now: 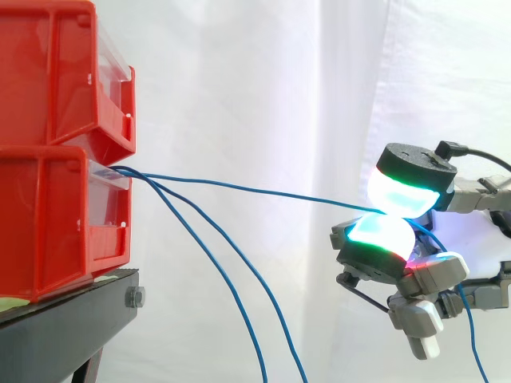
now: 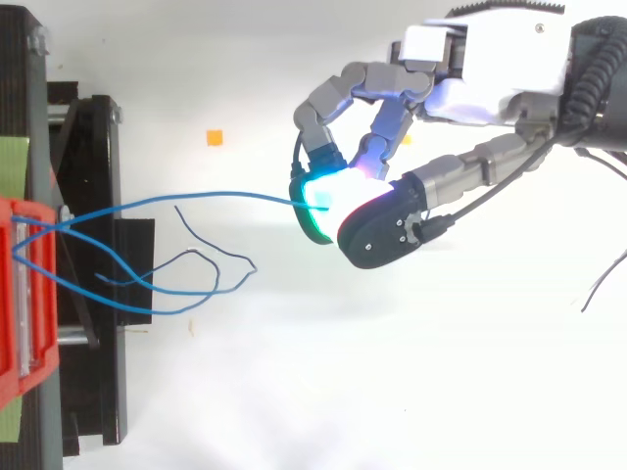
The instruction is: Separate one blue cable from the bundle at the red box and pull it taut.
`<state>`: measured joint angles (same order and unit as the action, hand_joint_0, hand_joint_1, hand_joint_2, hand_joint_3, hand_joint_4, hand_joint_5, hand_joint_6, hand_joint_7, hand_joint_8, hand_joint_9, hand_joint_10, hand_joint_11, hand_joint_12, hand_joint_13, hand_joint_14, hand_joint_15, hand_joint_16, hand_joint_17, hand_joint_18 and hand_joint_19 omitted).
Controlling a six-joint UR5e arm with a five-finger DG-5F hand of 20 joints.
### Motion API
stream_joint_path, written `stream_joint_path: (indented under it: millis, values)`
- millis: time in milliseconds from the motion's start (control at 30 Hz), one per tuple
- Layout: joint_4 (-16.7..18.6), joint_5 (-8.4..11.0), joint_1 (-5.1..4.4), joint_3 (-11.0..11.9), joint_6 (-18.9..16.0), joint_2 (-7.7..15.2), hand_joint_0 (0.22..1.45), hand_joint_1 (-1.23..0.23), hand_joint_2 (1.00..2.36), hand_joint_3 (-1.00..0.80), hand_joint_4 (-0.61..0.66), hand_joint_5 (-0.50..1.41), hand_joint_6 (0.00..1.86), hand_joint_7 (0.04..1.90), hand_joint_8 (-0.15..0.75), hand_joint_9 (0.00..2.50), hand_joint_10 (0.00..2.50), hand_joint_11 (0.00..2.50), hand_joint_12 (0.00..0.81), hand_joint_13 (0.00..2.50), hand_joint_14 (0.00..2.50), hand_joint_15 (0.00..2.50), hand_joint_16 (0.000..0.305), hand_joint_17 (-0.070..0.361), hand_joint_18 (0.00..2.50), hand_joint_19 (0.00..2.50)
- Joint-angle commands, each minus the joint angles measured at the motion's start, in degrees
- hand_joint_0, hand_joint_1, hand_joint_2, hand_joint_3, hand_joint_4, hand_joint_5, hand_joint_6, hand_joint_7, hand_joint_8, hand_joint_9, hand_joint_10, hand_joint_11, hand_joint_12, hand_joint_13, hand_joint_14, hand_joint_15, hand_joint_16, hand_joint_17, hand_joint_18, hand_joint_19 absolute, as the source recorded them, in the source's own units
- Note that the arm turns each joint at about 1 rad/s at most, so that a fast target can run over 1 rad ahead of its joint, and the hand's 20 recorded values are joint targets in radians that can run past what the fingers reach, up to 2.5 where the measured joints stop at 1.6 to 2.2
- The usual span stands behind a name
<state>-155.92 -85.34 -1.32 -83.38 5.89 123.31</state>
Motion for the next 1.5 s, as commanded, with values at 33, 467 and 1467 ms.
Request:
stream_joint_path:
  millis: [33,467,1467]
  values:
    - [0.0,0.0,0.0,-0.02,0.0,0.0,0.61,-0.78,1.02,0.0,-0.02,-0.11,0.88,1.33,0.378,1.25,0.02,1.4,0.371,1.07,0.02,0.85,0.042,0.095,0.92,0.48]
    - [0.0,0.0,0.0,-0.02,0.0,0.0,0.61,-0.78,1.02,0.0,-0.02,-0.11,0.88,1.33,0.388,1.27,0.02,1.41,0.376,1.06,0.02,0.83,0.042,0.095,0.91,0.48]
    - [0.0,0.0,0.0,0.06,0.0,0.0,0.61,-0.78,1.03,0.0,-0.02,-0.11,0.88,1.33,0.388,1.28,0.02,1.42,0.381,1.06,0.02,0.84,0.043,0.096,0.9,0.48]
